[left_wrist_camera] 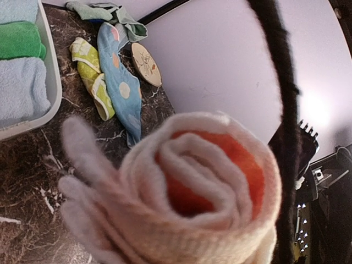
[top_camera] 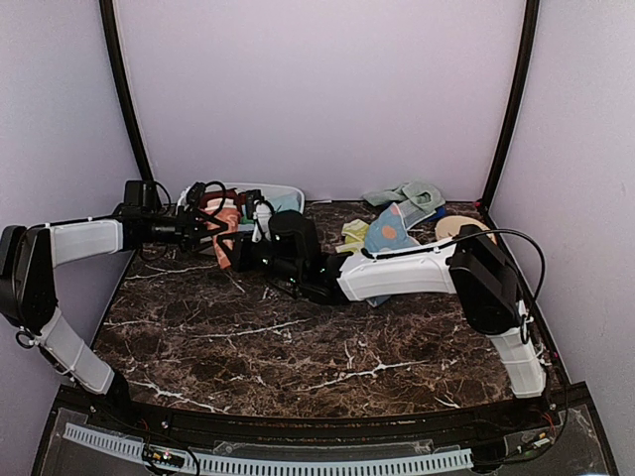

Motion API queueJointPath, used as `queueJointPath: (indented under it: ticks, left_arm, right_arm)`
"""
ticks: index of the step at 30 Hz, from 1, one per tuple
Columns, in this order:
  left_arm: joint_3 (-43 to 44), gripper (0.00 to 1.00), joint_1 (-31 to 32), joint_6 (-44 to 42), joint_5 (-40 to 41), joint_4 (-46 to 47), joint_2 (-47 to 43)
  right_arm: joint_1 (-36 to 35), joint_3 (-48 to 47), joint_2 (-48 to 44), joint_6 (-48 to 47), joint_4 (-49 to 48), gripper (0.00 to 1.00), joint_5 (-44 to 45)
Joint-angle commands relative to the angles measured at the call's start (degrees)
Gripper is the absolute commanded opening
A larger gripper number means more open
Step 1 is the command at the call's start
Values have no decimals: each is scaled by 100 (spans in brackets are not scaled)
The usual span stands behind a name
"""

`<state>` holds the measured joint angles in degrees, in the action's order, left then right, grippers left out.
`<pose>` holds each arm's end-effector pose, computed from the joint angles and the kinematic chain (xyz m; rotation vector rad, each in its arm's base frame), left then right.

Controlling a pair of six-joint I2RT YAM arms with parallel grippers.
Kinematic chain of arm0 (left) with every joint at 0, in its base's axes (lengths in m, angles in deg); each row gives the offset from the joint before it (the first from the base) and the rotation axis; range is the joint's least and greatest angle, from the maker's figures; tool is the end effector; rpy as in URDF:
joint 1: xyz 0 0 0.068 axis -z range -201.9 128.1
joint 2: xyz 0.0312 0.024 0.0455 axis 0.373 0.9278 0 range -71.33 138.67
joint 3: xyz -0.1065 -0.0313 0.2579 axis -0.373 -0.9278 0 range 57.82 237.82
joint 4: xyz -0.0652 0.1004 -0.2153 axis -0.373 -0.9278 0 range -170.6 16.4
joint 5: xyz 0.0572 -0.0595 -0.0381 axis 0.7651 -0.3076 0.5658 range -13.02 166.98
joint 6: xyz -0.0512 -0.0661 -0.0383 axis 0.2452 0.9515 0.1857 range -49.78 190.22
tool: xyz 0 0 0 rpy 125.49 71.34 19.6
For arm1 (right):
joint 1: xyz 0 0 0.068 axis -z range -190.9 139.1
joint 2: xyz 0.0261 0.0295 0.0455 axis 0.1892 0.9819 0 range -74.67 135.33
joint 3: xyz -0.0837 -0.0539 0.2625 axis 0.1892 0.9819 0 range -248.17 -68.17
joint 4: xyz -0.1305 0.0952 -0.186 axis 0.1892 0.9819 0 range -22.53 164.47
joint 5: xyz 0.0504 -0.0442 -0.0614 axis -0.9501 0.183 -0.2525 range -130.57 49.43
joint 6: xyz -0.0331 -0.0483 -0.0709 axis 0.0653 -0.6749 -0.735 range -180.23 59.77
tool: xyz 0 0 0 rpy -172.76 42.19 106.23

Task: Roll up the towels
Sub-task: Pass from the right arm to the left

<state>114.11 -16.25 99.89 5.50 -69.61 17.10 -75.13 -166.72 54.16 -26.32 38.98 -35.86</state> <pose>0.3173 -0.1099 0.2674 0.4060 2.0292 -1.6483 0.2560 0.5146 0.2570 -0.3907 1.7095 1.2355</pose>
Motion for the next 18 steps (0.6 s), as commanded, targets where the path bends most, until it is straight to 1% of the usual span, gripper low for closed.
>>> queueJointPath:
  ticks: [1, 2, 4, 6, 7, 8, 9, 10, 11, 12, 13, 14, 15, 18]
  left_arm:
    - [23, 29, 266, -138, -528, 109, -156]
    - [34, 24, 264, -106, -544, 145, -136]
    - [56, 20, 261, 21, -633, 251, -109]
    - [79, 7, 265, 145, -743, 361, -90]
    - [111, 0, 263, 148, -778, 356, -83]
    - [160, 0, 261, 3, -781, 240, -75]
    - [302, 0, 241, -311, -739, -33, -61]
    - [519, 0, 221, -790, -597, -586, -21]
    - [921, 0, 198, -1592, -344, -1440, 56]
    - [1456, 0, 192, -2474, 62, -2365, 179]
    - [1975, 0, 183, -3245, 617, -3277, 322]
    - [2451, 0, 177, -3840, 1186, -3915, 436]
    - [2772, 0, 153, -4163, 1766, -4245, 515]
    - [3473, 0, 43, -4909, 3347, -4499, 686]
  right_arm:
    - [-187, -189, 149, 119, -629, 0, -1580]
    - [-180, -234, 181, 150, -631, 0, -1720]
    - [-133, -286, 247, 229, -699, 0, -1990]
    - [-84, -255, 271, 365, -798, 4, -2124]
    - [-55, -216, 267, 422, -832, 10, -2165]
    - [-12, -111, 230, 477, -892, 17, -2210]
    - [27, 30, 146, 512, -967, 21, -2202]
    - [82, 240, 24, 527, -1069, 25, -2164]
    - [142, 445, -129, 524, -1149, 29, -2108]
    - [214, 618, -318, 460, -1123, 37, -2041]
    - [297, 795, -506, 361, -1027, 48, -1947]
    - [376, 990, -754, 207, -945, 56, -1854]
    - [465, 1240, -1013, 62, -864, 60, -1716]
    - [808, 1974, -1769, -183, -757, 65, -1393]
